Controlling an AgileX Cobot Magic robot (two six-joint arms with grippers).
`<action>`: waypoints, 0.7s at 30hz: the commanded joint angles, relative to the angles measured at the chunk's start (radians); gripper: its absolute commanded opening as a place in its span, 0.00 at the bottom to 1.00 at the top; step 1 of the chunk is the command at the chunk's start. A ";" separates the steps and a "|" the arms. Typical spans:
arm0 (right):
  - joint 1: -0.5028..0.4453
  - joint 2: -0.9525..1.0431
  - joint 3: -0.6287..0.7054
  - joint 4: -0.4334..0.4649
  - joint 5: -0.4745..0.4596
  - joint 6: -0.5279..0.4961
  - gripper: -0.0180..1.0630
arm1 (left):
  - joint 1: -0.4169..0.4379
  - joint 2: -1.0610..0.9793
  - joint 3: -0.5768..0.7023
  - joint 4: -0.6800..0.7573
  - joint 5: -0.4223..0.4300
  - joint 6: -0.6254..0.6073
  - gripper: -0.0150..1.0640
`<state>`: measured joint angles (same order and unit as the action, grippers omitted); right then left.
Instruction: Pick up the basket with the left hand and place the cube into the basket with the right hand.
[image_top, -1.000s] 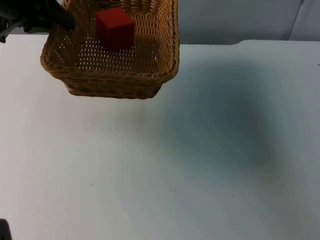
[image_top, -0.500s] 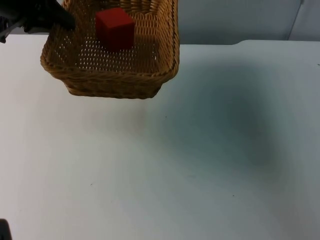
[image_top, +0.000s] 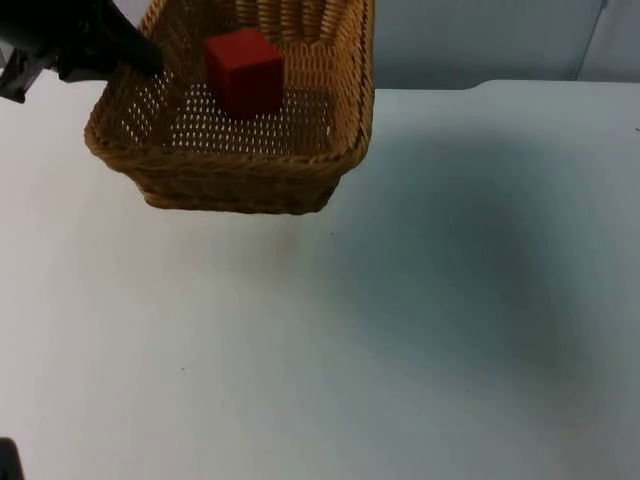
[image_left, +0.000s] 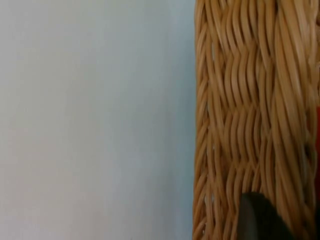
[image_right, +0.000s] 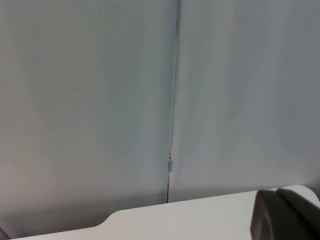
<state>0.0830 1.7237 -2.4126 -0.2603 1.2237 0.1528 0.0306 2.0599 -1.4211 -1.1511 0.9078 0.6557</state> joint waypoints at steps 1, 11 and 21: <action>-0.005 -0.004 0.006 -0.004 -0.003 0.004 0.01 | -0.015 0.014 -0.010 -0.017 0.083 -0.006 0.01; -0.005 -0.004 0.006 0.001 -0.003 0.004 0.01 | -0.135 0.076 -0.008 0.072 -0.013 -0.013 0.01; -0.005 -0.004 0.006 0.005 -0.003 0.004 0.01 | -0.143 0.076 -0.008 0.063 -0.054 -0.031 0.24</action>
<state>0.0830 1.7237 -2.4126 -0.2584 1.2237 0.1534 -0.1079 2.1478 -1.4211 -1.0476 0.8466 0.6323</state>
